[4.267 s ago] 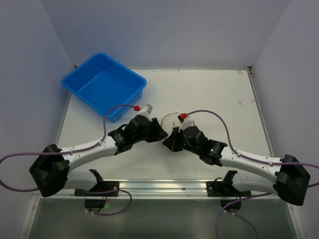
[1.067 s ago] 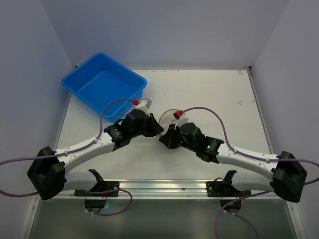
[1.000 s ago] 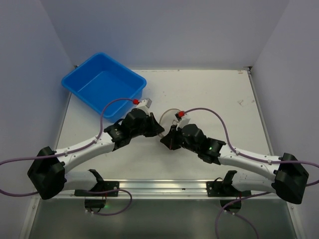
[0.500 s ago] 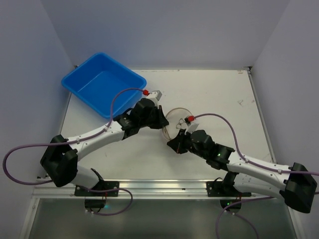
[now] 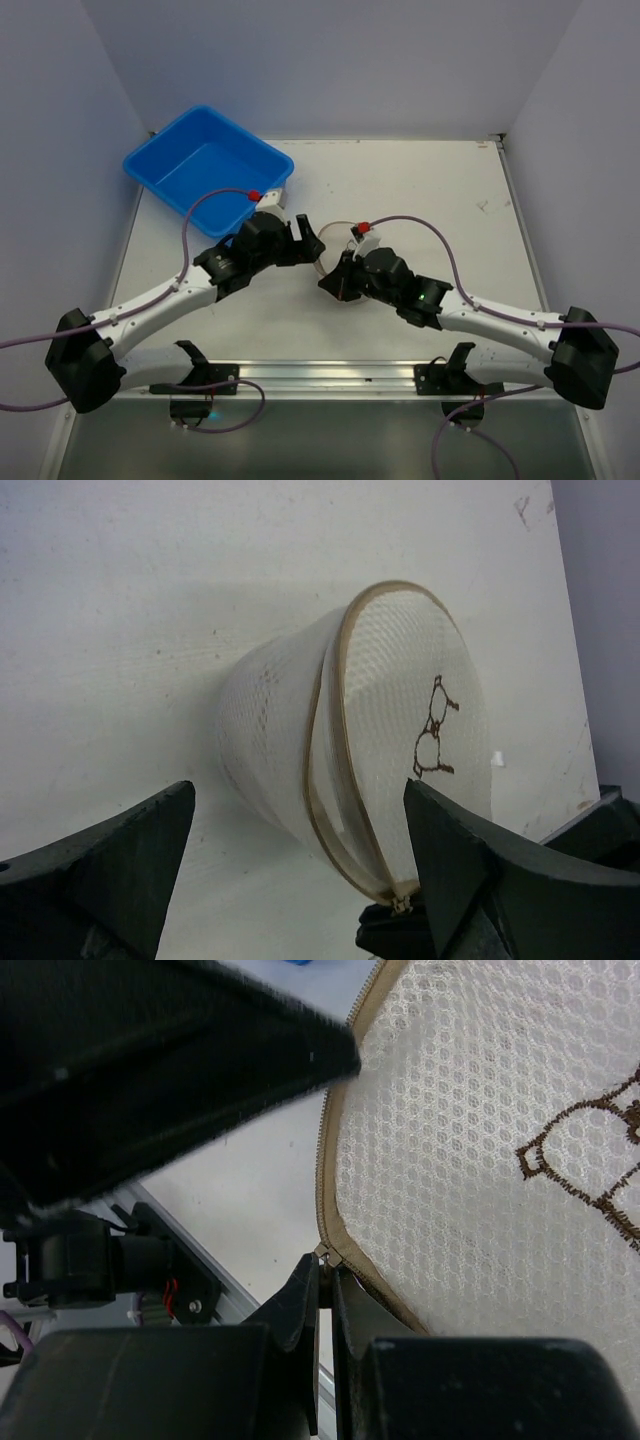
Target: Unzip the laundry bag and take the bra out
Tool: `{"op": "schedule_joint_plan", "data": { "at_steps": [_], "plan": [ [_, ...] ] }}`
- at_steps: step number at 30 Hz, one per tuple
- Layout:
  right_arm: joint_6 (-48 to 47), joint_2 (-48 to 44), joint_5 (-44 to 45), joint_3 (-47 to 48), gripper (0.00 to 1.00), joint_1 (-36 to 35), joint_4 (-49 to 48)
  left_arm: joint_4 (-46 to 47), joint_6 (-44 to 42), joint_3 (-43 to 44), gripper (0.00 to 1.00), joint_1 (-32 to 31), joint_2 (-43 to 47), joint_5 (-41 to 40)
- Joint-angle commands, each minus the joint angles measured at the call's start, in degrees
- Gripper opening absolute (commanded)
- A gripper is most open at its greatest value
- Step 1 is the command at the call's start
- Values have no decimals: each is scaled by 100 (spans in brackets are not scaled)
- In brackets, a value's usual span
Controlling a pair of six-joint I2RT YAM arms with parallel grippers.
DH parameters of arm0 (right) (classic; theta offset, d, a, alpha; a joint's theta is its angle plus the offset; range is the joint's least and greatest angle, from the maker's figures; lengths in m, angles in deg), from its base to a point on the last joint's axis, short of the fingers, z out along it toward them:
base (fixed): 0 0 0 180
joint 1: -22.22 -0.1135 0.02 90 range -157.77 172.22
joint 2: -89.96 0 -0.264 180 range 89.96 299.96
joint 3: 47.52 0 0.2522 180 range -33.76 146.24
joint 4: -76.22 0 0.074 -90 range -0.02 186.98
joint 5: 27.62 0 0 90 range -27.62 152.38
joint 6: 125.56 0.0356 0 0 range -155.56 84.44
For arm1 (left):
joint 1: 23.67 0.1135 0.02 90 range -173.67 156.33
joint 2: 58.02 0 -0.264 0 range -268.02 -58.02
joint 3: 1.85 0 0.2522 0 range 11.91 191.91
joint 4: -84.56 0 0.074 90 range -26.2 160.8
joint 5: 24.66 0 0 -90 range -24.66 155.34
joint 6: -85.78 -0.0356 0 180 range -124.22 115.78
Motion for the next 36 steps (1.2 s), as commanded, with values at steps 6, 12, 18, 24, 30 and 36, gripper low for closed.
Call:
{"op": "schedule_joint_plan", "data": {
  "at_steps": [6,12,18,24,30,36],
  "plan": [
    [-47,345,-140,357,0,-38,-326,580,780,-686,79,-586,159,8],
    [-21,117,-70,85,0,-46,-256,695,693,-521,29,-578,-193,26],
    [-47,-577,71,-477,0,-38,130,484,228,-38,0,-333,-369,-291],
    [85,-1210,10,-909,0,-38,298,643,-230,516,0,81,-948,43],
    [41,-1062,-43,-673,0,-38,211,476,-336,1001,27,99,-1293,307],
    [-21,-553,-96,-286,0,-38,-18,240,-81,536,99,99,-372,9]
  ]
}}
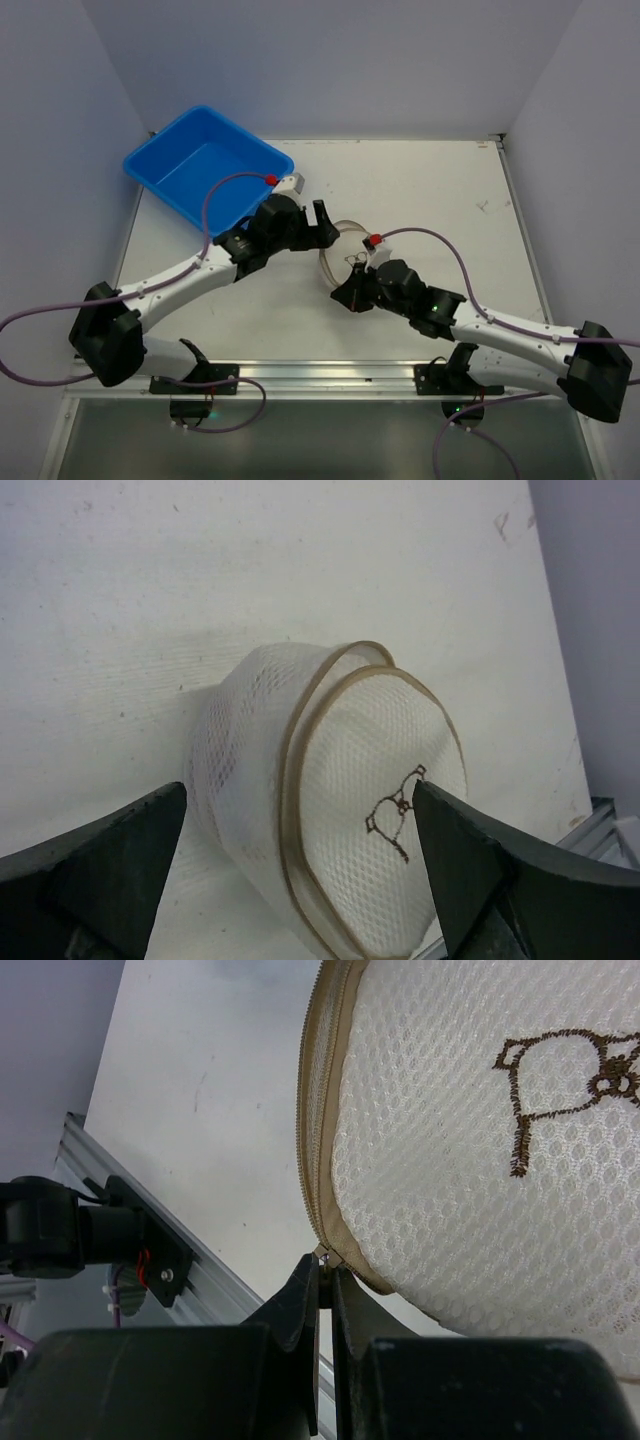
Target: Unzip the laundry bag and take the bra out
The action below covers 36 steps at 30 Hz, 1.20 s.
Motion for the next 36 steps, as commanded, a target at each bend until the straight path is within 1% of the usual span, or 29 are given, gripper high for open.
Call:
{"op": "schedule_joint_plan", "data": {
  "at_steps": [1,5,8,9,11,13,14,15,17,18,21,23,26,27,28,32,36],
  "plan": [
    [-41,252,-79,460,0,-29,-311,-144,118,-188,100,42,797,-352],
    [-85,534,-61,706,0,-29,-443,-136,495,-802,100,-10,1421,-195],
    [-146,727,-96,891,0,-29,-452,-57,697,-1180,95,-159,1519,-106],
    [-155,771,-96,935,0,-38,-452,39,742,-1243,90,-212,1475,-63],
    [-173,842,-105,961,0,-29,-470,163,821,-1357,85,-335,1283,25],
    [-190,868,-114,970,0,-29,-461,286,856,-1349,77,-397,1089,131],
    [-190,860,-114,962,0,-29,-452,321,856,-1306,72,-432,906,166],
    [-190,842,-122,935,0,-29,-409,374,856,-1270,57,-441,817,201],
    [-190,789,-114,891,0,-29,-365,400,822,-1156,37,-459,711,202],
    [-199,702,-105,830,0,-29,-347,401,804,-1130,19,-459,667,149],
    [-225,448,-61,655,0,-29,-180,322,725,-998,3,-433,693,9],
    [-225,280,-52,514,0,-29,-31,217,637,-928,0,-302,701,8],
    [-182,-124,79,145,0,-29,110,128,558,-927,0,-117,798,26],
    [-155,-238,141,-47,0,-38,337,119,549,-936,0,-90,824,-18],
    [-138,-483,202,-128,0,-29,382,111,558,-953,0,-81,851,-53],
    [-85,-906,326,-462,0,-20,506,119,549,-1050,0,-46,825,-45],
    [-146,-925,256,-480,0,-11,611,163,601,-1120,0,-28,807,130]
  ]
}}
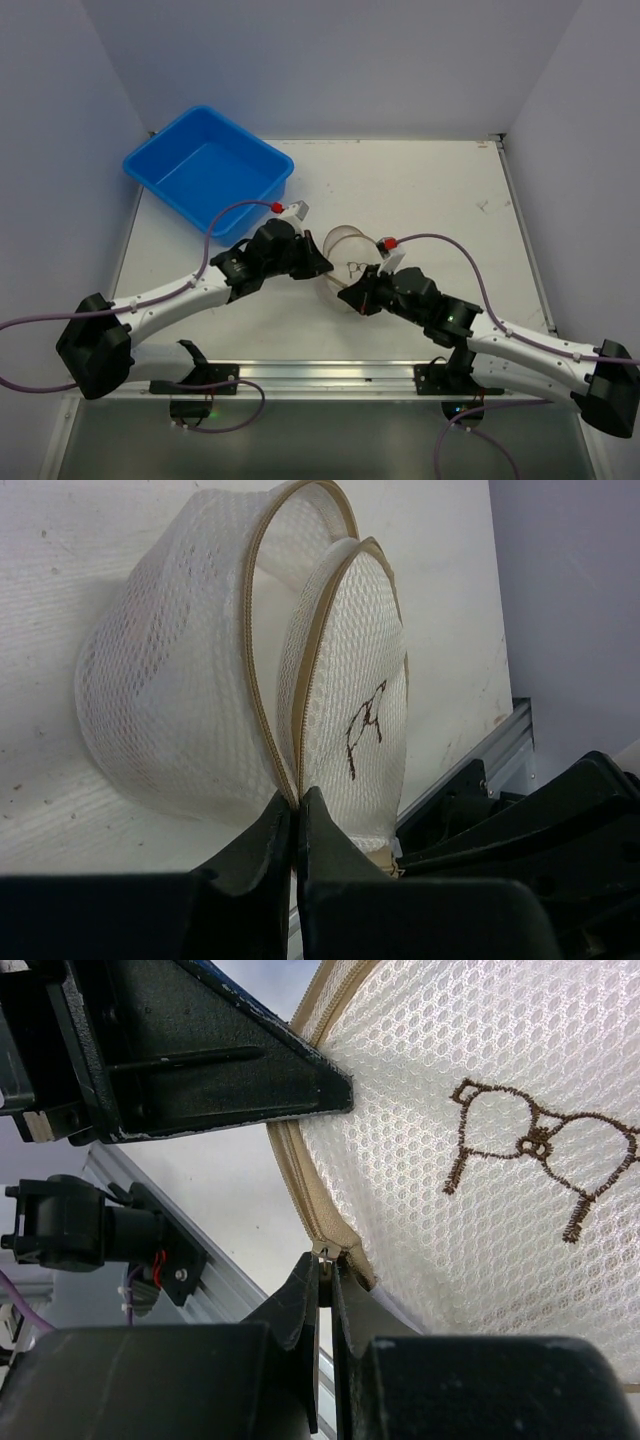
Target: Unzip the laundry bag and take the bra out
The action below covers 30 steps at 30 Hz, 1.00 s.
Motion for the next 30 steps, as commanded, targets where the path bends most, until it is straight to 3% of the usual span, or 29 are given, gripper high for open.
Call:
{"op": "schedule_joint_plan", "data": {
  "at_steps": [1,2,3,5,6,8,11,13,14,15,19,22,30],
  "plan": [
    [-126,-92,92,-104,0,-11,640,-130,-277,-82,3,317,97,-658],
    [-162,-48,48,-52,0,-3,648,-129,-277,-117,14,317,166,-623],
    [-336,-22,-5,-8,0,-3,649,-147,-277,-135,39,317,228,-631],
    [-617,75,-276,89,0,-11,675,-269,-338,-100,67,317,447,-701],
    [-915,214,-365,237,0,-3,858,-314,-365,-65,86,317,527,-789],
    [-1172,356,-453,405,0,-3,1096,-584,-548,162,98,361,650,-851],
    [-1524,418,-813,397,0,-3,1412,-963,-873,575,100,422,554,-895],
    [-1612,244,-823,380,10,-11,1676,-1043,-997,725,100,458,449,-904],
    [-1612,155,-753,388,18,-3,1807,-1052,-1102,822,100,493,327,-860],
    [-1603,59,-700,406,33,-3,2078,-1052,-1147,875,100,502,256,-738],
    [-1446,-617,-489,686,66,-3,2915,-921,-1445,1269,98,502,-166,-447],
    [-1287,-891,-147,1143,81,-11,3486,-990,-1630,1700,96,502,-632,-166],
    [-909,-875,1189,2268,96,129,4103,-1403,-2034,2615,81,511,-1801,-262]
  ]
}}
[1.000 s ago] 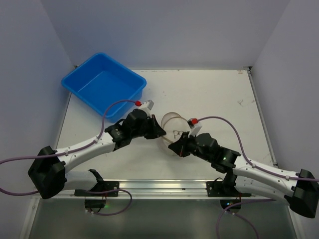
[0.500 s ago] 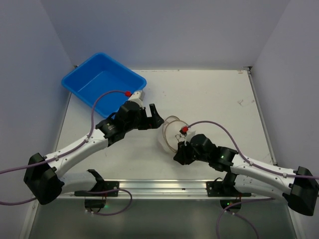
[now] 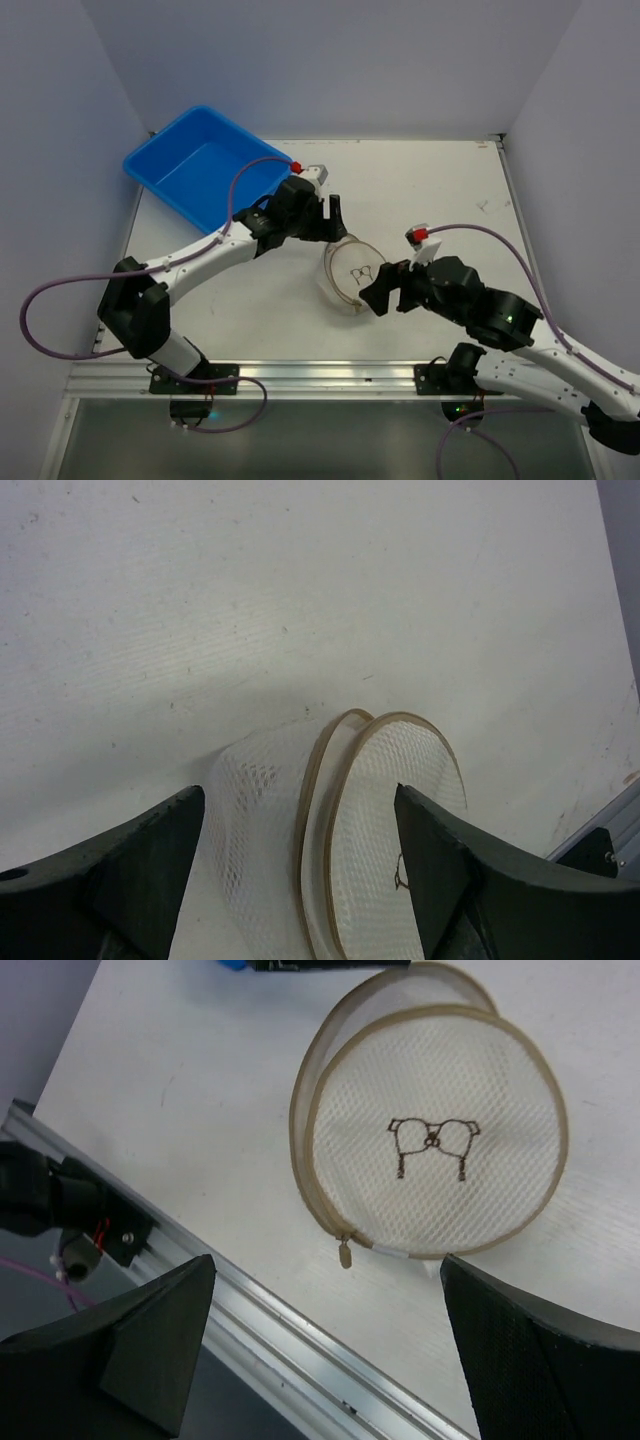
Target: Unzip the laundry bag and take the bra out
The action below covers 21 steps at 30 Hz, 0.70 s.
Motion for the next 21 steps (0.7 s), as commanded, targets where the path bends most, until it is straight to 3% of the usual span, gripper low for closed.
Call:
{"op": "schedule_joint_plan", "data": {
  "at_steps": [1,4,7,8,11,18,21],
  "plan": [
    [208,253,685,361,96,220,389,-291,-463,552,78,32,-339,55],
    [287,657,571,651,96,572,372,-291,-516,553,66,32,-542,151],
    [331,1087,474,862,94,836,197,-379,-490,440,44,32,-647,116],
    [357,1202,518,975,94,854,161,-345,-473,378,31,32,-621,108],
    [410,1659,422,1187,90,863,-102,-239,-341,70,4,41,-429,55],
    [498,2810,-131,1389,70,828,-1166,340,642,-1317,0,32,871,-428],
    [489,3380,-53,1732,69,565,-1149,648,1074,-2003,0,23,1487,-516]
  ]
}}
